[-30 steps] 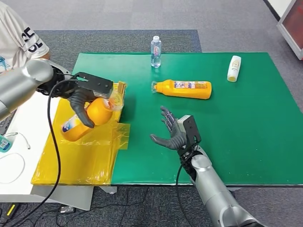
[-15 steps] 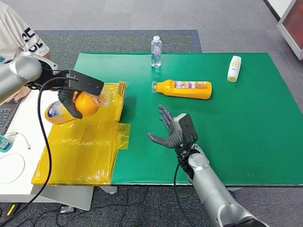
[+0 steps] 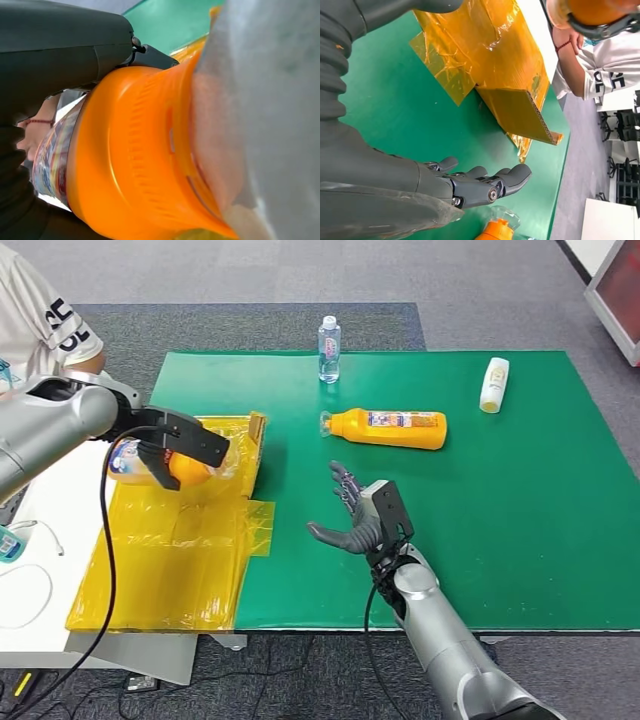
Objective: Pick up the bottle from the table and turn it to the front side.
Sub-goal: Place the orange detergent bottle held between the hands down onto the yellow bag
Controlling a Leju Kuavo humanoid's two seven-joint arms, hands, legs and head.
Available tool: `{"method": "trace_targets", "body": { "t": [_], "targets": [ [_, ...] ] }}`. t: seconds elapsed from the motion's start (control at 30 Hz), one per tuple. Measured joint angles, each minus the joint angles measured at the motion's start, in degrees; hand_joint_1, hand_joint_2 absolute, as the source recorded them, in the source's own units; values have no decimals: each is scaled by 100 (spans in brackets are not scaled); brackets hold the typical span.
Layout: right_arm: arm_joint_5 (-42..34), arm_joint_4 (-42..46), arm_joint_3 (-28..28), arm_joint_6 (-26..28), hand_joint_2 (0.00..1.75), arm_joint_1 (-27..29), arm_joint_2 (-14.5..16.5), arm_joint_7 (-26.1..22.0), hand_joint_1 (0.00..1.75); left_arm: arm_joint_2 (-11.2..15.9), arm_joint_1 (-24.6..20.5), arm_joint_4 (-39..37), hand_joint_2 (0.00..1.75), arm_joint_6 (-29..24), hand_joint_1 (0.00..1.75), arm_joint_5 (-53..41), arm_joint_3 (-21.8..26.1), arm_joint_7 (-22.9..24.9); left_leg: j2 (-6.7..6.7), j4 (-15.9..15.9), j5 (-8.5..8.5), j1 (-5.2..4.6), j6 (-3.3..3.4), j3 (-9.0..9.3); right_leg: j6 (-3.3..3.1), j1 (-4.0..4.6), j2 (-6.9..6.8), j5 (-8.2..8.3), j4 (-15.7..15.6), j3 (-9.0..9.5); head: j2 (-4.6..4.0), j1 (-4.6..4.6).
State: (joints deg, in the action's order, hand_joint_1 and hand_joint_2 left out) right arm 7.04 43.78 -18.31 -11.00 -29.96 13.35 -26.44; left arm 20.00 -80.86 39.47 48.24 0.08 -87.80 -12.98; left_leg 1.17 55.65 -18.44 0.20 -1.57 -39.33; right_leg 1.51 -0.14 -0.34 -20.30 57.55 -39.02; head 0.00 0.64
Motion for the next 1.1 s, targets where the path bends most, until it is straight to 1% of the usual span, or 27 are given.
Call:
{"method": "trace_targets", "body": {
  "t": [0.3,0.57,0.6,0.7,0.73,0.87,1.1],
  "targets": [
    [32,-2,1,-28,175,7,2,12,0,-146,396,-523,175,-181,175,-136,-6,-159,0,0,0,0,-1,-1,0,0,-1,-1,1,-1,0,0],
    [36,-4,1,-19,175,24,7,12,0,-225,547,-777,175,-365,175,-265,-7,-174,0,0,0,0,-1,-1,0,0,-1,-1,1,0,0,1],
    [36,-4,1,-14,175,27,10,12,0,-236,559,-811,175,-420,144,-282,-7,-177,0,0,0,0,-1,-1,0,0,-1,-1,1,0,0,1],
    [39,-6,1,3,175,35,26,12,0,-269,595,-914,175,-635,13,-309,-6,-212,0,0,0,0,-1,-1,0,0,-1,-1,1,-1,0,1],
    [39,-7,1,10,175,39,30,12,0,-280,603,-947,175,-718,0,-310,-6,-233,0,0,0,0,-1,-1,0,0,-1,-1,1,-1,0,1],
    [41,-11,3,34,175,49,31,12,0,-309,610,-1060,175,-1025,0,-305,-5,-291,0,0,0,1,-1,-1,0,1,-1,-1,2,-1,0,0],
    [49,-11,4,27,175,54,31,12,0,-342,605,-1183,175,-1081,0,-282,4,-419,-1,0,1,1,-2,0,0,1,-1,-1,2,0,0,1]
  ]
}}
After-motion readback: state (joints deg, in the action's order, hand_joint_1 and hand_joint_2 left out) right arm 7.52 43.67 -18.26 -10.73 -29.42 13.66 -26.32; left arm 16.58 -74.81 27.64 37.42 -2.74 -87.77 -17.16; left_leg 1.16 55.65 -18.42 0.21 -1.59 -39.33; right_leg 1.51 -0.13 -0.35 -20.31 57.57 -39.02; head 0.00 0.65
